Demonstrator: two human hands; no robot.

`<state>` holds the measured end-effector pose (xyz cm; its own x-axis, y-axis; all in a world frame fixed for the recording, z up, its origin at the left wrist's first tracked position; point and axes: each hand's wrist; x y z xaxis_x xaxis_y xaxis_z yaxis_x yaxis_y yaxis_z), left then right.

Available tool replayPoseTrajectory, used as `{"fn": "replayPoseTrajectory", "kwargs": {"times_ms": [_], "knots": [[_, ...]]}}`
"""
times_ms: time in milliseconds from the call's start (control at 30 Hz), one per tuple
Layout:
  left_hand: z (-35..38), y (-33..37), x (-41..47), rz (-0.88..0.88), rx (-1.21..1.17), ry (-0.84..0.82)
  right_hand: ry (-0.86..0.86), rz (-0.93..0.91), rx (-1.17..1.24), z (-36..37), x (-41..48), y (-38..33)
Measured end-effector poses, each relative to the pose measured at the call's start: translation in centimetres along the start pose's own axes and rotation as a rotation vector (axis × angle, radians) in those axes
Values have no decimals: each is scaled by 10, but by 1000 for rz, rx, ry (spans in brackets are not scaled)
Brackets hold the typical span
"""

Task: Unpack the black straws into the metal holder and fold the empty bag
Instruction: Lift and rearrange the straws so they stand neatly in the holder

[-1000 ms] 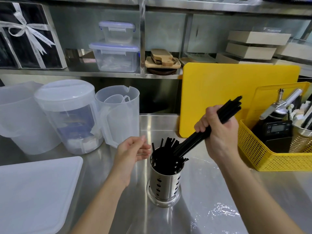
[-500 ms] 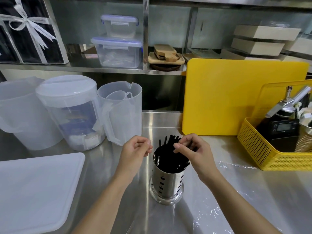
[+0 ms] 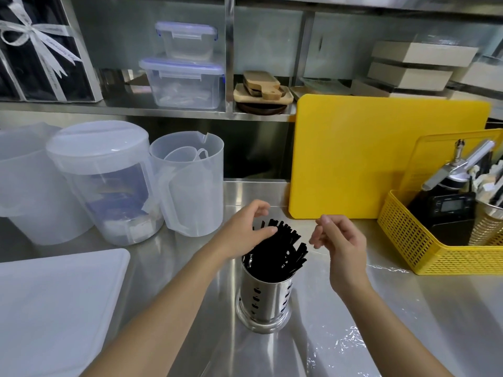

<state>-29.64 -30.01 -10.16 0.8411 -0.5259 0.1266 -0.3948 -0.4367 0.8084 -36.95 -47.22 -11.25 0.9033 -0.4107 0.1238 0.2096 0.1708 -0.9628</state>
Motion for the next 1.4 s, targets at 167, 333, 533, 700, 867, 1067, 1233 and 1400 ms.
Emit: {"fn": "replayPoseTrajectory", "kwargs": {"times_ms": [167,333,533,700,867,1067,1233,1400], "knots": [[6,4,9,-16,40,-157,33,28,-17,-8,3,4],[10,3,13,-13,-70,-208,73,96,-25,-13,5,12],[13,2,16,24,-17,-189,11,274,-82,-7,7,27],[14,5,15,26,4,-194,-69,318,-79,1,5,31],[19,4,17,29,44,-195,-97,315,-108,3,5,31],[21,5,18,39,41,-217,-83,342,-99,-1,7,35],[22,9,15,55,61,-215,-82,333,-94,-2,8,38],[25,9,16,24,48,-178,-73,312,-88,-2,9,38]]}}
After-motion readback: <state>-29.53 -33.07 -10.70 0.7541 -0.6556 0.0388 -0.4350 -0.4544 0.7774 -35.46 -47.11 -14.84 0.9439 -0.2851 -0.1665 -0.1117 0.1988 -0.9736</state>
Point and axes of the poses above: each hand's wrist, its own x-axis towards the middle knuckle, its own z-axis out of the palm, y = z × x, and after that the axes turned 6 degrees about z, right-handed
